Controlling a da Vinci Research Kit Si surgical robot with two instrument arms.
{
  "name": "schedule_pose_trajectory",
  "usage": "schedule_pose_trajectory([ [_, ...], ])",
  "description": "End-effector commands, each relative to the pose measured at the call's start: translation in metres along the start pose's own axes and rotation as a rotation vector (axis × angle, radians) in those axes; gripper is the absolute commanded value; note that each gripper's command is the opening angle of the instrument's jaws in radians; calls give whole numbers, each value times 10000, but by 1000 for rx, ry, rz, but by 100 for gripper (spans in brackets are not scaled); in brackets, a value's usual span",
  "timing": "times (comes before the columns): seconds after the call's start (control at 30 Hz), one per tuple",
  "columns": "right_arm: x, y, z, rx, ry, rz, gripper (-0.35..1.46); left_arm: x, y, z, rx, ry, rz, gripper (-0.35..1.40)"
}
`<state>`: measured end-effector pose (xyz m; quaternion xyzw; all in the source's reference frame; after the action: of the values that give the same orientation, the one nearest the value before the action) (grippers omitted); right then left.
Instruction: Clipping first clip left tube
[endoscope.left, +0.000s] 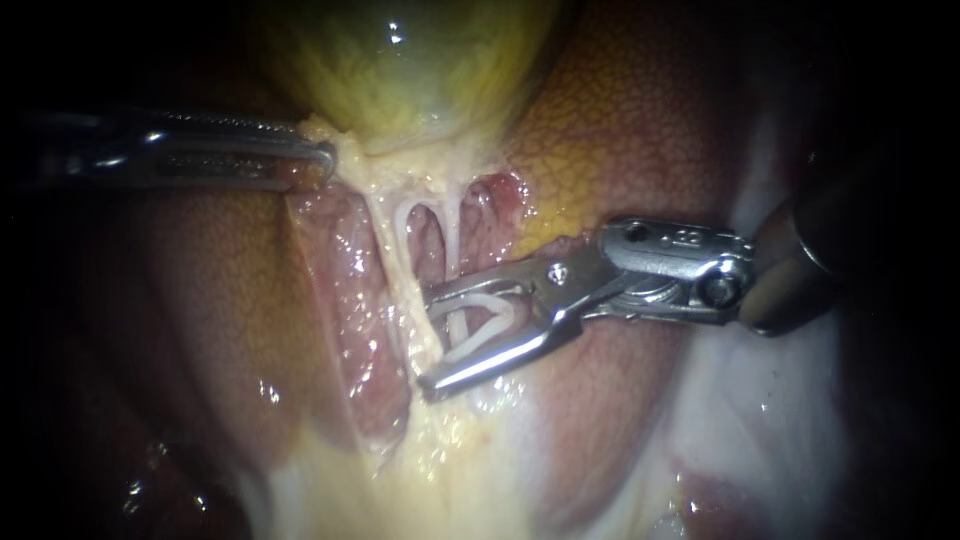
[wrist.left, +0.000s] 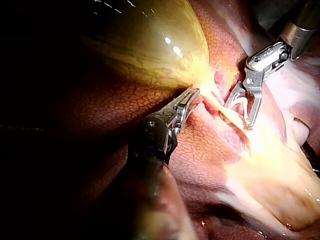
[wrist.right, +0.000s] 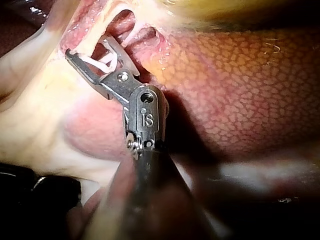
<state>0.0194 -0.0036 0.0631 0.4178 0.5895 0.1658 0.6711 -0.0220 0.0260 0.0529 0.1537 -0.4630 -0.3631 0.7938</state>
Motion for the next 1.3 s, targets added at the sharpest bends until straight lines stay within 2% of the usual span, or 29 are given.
schedule_pose_trajectory([
  [0.03, 1, -1, 3, 15, 7, -2, 44, 0, 0, 0, 0, 0, 0, -35],
  [0.2, 8, -15, 10, 90, 36, -9, 41, 0, 0, 0, 0, 0, 0, -35],
  [0.43, 19, -29, 14, 160, 31, -13, 36, 0, 0, 0, 0, 0, 0, -35],
  [0.73, 16, -48, 26, 224, 9, -24, 27, 0, 0, -1, 0, 0, 0, -35],
  [0.97, 15, -59, 37, 249, 3, -46, 17, 0, 0, -1, 0, 0, 0, -35],
  [1.07, 16, -58, 39, 249, 5, -64, 3, 0, 0, -1, 0, 0, 0, -35],
  [1.2, 17, -55, 40, 248, 6, -70, -35, 0, 0, -1, 0, 0, 0, -35],
  [1.3, 18, -52, 41, 250, 3, -46, -35, 0, 0, -1, 0, 0, 0, -35],
])
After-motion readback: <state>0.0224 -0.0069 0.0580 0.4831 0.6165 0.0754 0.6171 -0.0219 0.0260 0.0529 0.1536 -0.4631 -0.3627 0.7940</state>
